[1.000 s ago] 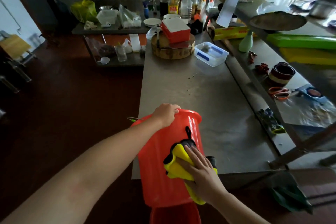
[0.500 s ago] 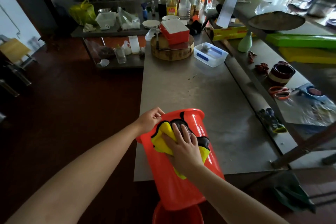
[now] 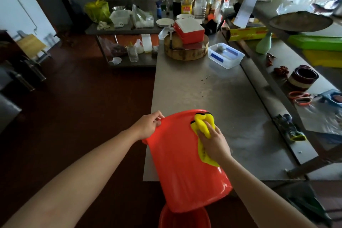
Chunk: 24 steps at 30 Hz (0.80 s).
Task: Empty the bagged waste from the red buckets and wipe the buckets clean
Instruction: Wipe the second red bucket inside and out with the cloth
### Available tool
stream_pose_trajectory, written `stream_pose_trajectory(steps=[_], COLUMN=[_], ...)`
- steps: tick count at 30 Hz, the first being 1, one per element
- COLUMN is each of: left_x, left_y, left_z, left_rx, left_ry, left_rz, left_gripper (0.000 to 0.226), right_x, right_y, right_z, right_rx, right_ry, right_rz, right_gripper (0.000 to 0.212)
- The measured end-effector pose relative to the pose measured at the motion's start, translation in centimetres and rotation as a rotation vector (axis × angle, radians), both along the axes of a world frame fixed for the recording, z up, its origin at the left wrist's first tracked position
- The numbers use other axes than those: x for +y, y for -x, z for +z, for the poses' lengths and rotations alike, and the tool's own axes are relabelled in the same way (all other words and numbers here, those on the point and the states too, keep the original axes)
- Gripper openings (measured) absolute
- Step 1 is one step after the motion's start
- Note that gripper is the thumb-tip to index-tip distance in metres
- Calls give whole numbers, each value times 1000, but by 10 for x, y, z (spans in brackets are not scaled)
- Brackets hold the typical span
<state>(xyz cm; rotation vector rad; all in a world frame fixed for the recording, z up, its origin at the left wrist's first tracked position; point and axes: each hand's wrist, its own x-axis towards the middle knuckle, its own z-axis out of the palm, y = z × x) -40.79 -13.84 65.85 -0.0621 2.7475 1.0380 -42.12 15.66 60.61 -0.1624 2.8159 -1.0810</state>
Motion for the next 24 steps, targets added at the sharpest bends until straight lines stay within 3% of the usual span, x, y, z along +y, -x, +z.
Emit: stream_pose_trajectory(steps=[3,7,11,15,19,24], left_x=[0,22,39,38,36,37], left_y=[-4,-1,4,8,15,17], left_z=[5,16,19,20,25,21], left_rx=[-20,95,128,122,89,65], left_ry=[66,102,149,165,152,155], left_rz=[-14,-78,-26,-2,-26,-69], left_gripper=[14,35,22,16,14,29], right_x=[9,10,4,-17,-45,-66], right_y=[7,7,-9,-47,-96,-125], right_z=[-6,-7,3,5,9,6], right_rx=[-78,-120,-89,141,404,482], right_ry=[108,114,89,-207,-474,-608], right_rz=[-59,-94,-78,76,373,627], right_gripper=[38,46,45,61,80,73])
